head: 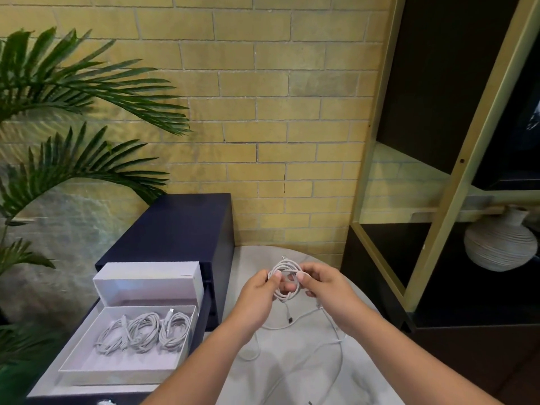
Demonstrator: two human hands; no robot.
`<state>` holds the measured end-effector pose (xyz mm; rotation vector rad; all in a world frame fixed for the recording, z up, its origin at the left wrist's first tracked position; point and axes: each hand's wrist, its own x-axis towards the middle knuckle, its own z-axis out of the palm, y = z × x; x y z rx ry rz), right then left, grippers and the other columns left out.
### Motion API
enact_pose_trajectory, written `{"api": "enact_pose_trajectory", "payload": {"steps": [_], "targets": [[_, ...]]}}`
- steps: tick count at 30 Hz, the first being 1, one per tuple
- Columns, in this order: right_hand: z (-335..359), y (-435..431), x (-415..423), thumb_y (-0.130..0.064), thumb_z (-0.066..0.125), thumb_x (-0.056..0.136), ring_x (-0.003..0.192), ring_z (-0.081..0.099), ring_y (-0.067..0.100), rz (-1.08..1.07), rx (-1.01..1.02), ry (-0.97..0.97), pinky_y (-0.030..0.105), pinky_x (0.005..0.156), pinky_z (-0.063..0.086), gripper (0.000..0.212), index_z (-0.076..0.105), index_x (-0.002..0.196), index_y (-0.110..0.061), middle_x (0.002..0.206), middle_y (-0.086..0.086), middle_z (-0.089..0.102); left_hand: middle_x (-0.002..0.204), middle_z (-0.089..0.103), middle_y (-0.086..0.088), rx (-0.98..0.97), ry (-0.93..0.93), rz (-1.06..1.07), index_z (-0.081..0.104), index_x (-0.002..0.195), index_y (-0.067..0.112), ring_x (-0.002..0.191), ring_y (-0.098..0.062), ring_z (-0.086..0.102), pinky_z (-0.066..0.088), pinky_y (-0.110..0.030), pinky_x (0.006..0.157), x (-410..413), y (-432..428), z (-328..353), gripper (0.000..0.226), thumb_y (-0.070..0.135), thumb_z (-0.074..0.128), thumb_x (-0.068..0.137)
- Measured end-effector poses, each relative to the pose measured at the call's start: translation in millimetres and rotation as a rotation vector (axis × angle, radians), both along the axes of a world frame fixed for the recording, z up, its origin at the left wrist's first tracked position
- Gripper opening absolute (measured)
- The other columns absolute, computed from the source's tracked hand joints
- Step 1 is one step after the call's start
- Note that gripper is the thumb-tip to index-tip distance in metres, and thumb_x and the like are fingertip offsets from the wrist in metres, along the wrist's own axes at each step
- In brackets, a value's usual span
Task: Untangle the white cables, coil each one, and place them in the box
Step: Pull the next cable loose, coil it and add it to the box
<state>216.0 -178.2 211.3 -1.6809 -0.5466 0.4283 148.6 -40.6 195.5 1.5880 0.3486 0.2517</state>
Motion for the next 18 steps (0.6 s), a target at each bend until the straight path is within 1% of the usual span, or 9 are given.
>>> {"api": "enact_pose_trajectory", "payload": {"steps": [3,5,8,10,12,13,15,16,18], "targets": [[0.8,-2.5,-0.6,-0.018,0.055,0.095,0.091,0.065,0.012,0.0,0.036,0.017,0.024,0.076,0.045,0.021,0.059,0.116,-0.024,0.101,0.002,0.073,0.083,0.075,0.002,0.014,0.008,-0.011,0.061,0.106,0.005,0.094,-0.017,0.069,0.051,-0.031,0.092,-1.0,0.8,2.0,0.028,0.025,0.042,0.102],[1.4,-3.3,-0.5,-0.018,0.053,0.097,0.09,0.064,0.011,0.037,0.002,-0.003,0.024,0.075,0.044,0.023,0.061,0.117,-0.026,0.104,0.0,0.072,0.082,0.075,0.003,0.03,0.018,-0.018,0.061,0.104,0.007,0.092,-0.016,0.069,0.051,-0.033,0.093,-2.4,1.6,2.3,0.025,0.025,0.043,0.102],[1.5,-2.8,-1.5,-0.02,0.052,0.097,0.091,0.06,0.011,0.091,-0.043,-0.005,0.024,0.074,0.043,0.024,0.061,0.118,-0.027,0.109,0.004,0.068,0.083,0.075,0.003,0.077,0.041,-0.025,0.061,0.101,0.008,0.092,-0.018,0.069,0.05,-0.037,0.095,-3.3,4.2,0.0,0.023,0.025,0.046,0.101],[1.4,-1.5,-2.6,-0.022,0.051,0.098,0.093,0.06,0.01,0.102,-0.076,-0.013,0.024,0.074,0.042,0.025,0.059,0.12,-0.029,0.109,0.0,0.066,0.084,0.075,0.002,0.095,0.042,-0.049,0.061,0.104,0.008,0.091,-0.018,0.068,0.051,-0.037,0.093,-3.6,5.5,-1.5,0.021,0.025,0.049,0.099],[0.9,-0.3,-3.7,-0.021,0.05,0.098,0.088,0.059,0.008,0.1,-0.094,-0.039,0.023,0.073,0.043,0.024,0.061,0.117,-0.028,0.103,-0.005,0.066,0.086,0.075,0.002,0.115,0.023,-0.05,0.059,0.108,0.015,0.089,-0.014,0.069,0.052,-0.03,0.086,-5.0,5.9,-1.6,0.015,0.023,0.055,0.096],[0.7,0.0,-4.3,-0.02,0.049,0.098,0.083,0.057,0.007,0.103,-0.106,-0.056,0.022,0.072,0.044,0.023,0.062,0.115,-0.027,0.098,-0.005,0.066,0.09,0.074,0.003,0.147,0.006,-0.038,0.057,0.113,0.021,0.088,-0.011,0.068,0.051,-0.024,0.082,-5.9,6.5,-1.1,0.019,0.022,0.059,0.094],[1.2,0.5,-6.4,-0.019,0.049,0.098,0.076,0.053,0.004,0.126,-0.146,-0.099,0.019,0.069,0.043,0.021,0.064,0.112,-0.025,0.09,-0.005,0.063,0.101,0.068,0.008,0.288,-0.03,-0.024,0.05,0.123,0.032,0.088,-0.007,0.064,0.048,-0.017,0.077,-8.3,9.2,-1.4,0.038,0.02,0.063,0.09],[1.8,0.6,-7.5,-0.018,0.049,0.098,0.073,0.052,0.001,0.143,-0.164,-0.128,0.016,0.067,0.043,0.02,0.064,0.111,-0.024,0.086,-0.006,0.061,0.107,0.064,0.01,0.407,-0.044,-0.024,0.049,0.126,0.036,0.091,-0.004,0.062,0.048,-0.015,0.076,-8.9,10.8,-2.1,0.042,0.019,0.062,0.09],[4.8,1.3,-9.9,-0.015,0.049,0.098,0.068,0.052,-0.007,0.172,-0.183,-0.203,0.012,0.064,0.041,0.019,0.064,0.106,-0.025,0.082,-0.012,0.06,0.114,0.06,0.014,0.711,-0.068,-0.036,0.053,0.126,0.037,0.097,-0.001,0.058,0.047,-0.016,0.08,-9.3,14.5,-3.8,0.038,0.023,0.059,0.091]]}}
